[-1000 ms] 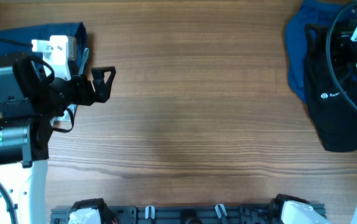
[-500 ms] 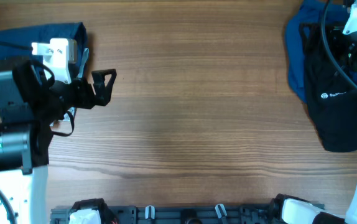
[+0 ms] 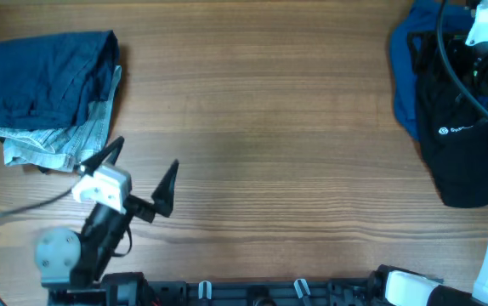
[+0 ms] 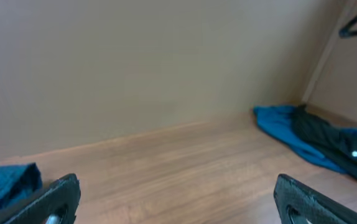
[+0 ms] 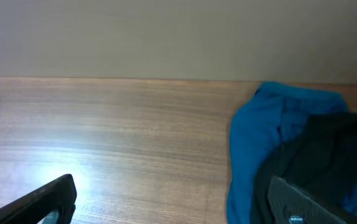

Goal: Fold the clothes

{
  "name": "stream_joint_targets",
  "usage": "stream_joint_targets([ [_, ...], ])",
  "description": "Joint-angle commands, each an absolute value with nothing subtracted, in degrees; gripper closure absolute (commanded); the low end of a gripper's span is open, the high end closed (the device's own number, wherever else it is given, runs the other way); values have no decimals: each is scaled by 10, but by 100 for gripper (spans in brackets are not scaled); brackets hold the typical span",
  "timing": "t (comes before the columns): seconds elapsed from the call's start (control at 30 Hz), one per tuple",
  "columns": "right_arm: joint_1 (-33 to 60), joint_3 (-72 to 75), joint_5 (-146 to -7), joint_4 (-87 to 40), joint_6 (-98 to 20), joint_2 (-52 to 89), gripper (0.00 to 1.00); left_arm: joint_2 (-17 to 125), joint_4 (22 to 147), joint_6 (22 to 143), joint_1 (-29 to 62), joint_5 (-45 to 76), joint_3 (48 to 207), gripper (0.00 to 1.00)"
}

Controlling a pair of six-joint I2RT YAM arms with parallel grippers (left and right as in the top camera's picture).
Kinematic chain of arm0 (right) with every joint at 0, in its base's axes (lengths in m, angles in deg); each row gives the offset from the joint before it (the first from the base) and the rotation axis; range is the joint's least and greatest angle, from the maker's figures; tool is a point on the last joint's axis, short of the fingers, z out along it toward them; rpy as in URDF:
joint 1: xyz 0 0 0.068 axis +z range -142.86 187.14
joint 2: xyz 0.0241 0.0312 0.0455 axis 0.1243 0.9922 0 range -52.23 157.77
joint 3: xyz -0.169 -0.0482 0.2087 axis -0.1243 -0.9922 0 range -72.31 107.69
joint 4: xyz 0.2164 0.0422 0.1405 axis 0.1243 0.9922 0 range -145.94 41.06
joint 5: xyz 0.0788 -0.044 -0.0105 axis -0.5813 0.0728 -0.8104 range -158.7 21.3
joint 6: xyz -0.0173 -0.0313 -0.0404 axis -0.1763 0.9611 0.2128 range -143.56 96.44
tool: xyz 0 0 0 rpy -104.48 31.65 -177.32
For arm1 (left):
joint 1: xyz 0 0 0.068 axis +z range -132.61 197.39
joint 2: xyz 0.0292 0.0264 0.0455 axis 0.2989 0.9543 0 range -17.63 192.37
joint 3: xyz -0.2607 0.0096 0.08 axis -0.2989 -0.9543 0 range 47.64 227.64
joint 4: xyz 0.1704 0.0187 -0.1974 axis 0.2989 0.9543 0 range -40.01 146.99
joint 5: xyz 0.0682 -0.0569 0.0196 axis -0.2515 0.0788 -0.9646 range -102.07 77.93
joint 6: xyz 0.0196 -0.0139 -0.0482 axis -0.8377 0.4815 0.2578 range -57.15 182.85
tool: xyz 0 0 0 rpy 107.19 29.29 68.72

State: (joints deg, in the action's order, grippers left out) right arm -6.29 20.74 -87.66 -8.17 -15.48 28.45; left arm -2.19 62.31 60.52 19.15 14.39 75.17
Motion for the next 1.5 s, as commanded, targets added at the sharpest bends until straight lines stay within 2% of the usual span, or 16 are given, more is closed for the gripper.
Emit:
stream_joint_targets([
  [0.0, -62, 210, -871, -83, -145, 289, 0, -81, 556, 600, 185, 134, 679, 0],
  [0.13, -62, 210, -871, -83, -145, 289, 0, -119, 464, 600, 174, 132, 614, 0],
  [0.87, -62, 210, -871, -83, -146, 289, 0, -175, 459, 600, 144, 17, 479, 0],
  [1.07, -62, 210, -871, -83, -146, 289, 0, -174, 537, 603, 145, -32, 480, 0],
  [1.47, -62, 210, -871, -83, -145, 289, 0, -173, 535, 603, 145, -25, 480, 0],
])
